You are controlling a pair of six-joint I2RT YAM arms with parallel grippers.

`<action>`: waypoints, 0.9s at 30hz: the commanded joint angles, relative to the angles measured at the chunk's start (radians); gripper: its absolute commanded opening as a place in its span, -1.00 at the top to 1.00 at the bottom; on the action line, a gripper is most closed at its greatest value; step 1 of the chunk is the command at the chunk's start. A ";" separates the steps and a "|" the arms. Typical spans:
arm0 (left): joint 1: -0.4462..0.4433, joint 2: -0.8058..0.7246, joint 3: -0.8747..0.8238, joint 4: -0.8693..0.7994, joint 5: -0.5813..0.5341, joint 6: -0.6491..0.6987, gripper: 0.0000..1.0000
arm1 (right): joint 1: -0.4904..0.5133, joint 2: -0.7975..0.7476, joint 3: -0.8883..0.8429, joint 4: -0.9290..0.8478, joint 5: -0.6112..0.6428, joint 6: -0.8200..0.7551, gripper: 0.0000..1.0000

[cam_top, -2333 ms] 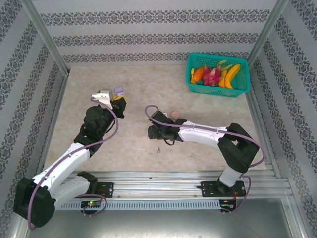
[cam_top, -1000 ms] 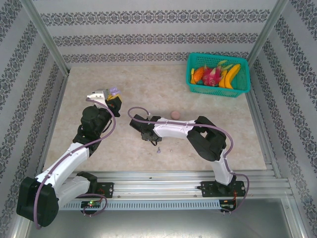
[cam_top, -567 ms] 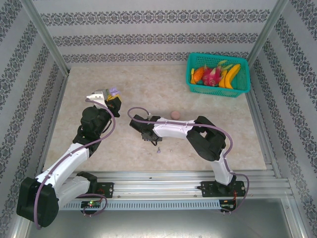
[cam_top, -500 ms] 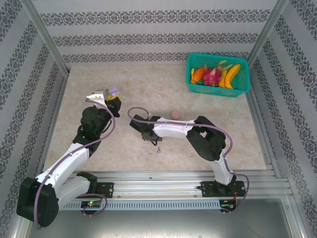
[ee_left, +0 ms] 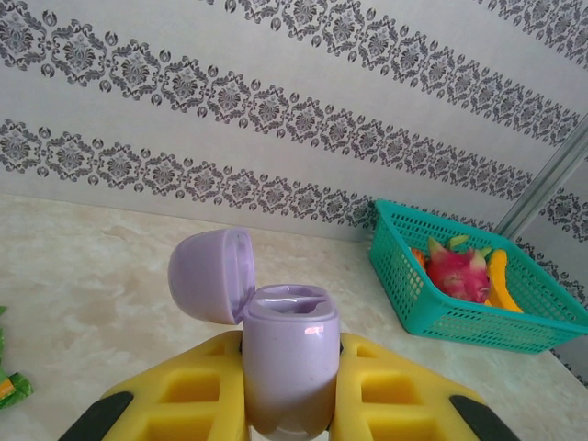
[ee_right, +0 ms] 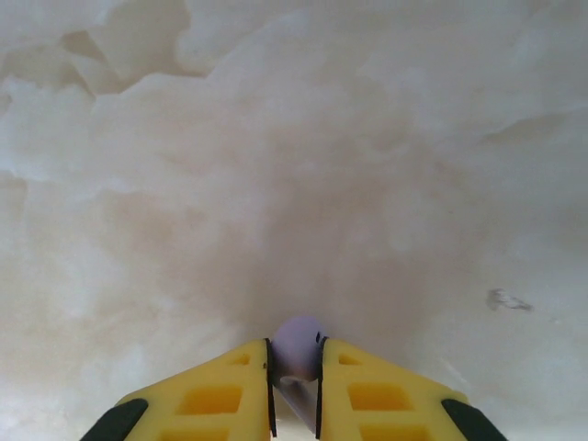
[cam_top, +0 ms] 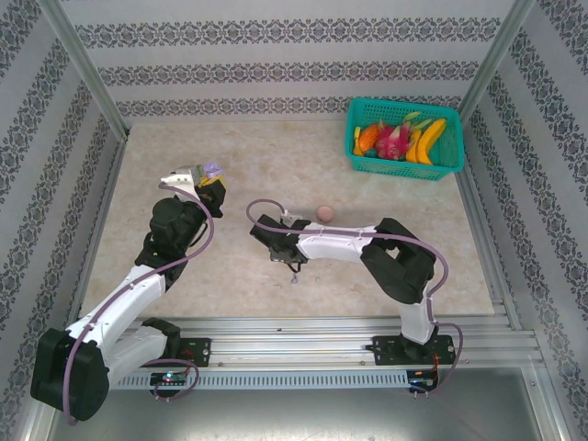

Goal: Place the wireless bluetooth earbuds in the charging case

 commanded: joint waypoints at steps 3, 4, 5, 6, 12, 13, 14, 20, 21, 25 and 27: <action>0.010 -0.015 -0.002 0.031 0.030 0.003 1.00 | -0.019 -0.131 -0.071 0.066 0.058 -0.036 0.68; 0.012 -0.016 -0.004 0.031 0.034 0.003 1.00 | -0.022 -0.153 -0.083 0.076 0.062 -0.045 0.68; 0.012 -0.016 -0.004 0.032 0.036 0.002 1.00 | -0.026 -0.173 -0.094 0.082 0.065 -0.052 0.68; 0.011 -0.015 -0.005 0.032 0.039 0.000 1.00 | -0.029 -0.191 -0.103 0.089 0.065 -0.061 0.68; 0.011 -0.018 -0.018 0.033 0.059 0.004 1.00 | -0.046 -0.306 -0.164 0.158 0.053 -0.109 0.68; 0.011 -0.021 -0.021 0.033 0.064 0.006 1.00 | -0.047 -0.327 -0.178 0.177 0.051 -0.118 0.68; 0.011 -0.022 -0.027 0.036 0.068 0.010 1.00 | -0.049 -0.346 -0.189 0.195 0.046 -0.127 0.68; 0.012 -0.018 -0.062 0.097 0.130 0.029 1.00 | -0.060 -0.469 -0.245 0.308 0.023 -0.179 0.68; 0.011 -0.014 -0.072 0.116 0.148 0.034 1.00 | -0.062 -0.489 -0.248 0.323 0.014 -0.192 0.68; 0.012 -0.002 -0.108 0.226 0.260 0.072 1.00 | -0.083 -0.571 -0.250 0.378 -0.019 -0.242 0.68; 0.011 0.006 -0.125 0.285 0.321 0.093 1.00 | -0.098 -0.611 -0.247 0.408 -0.044 -0.262 0.68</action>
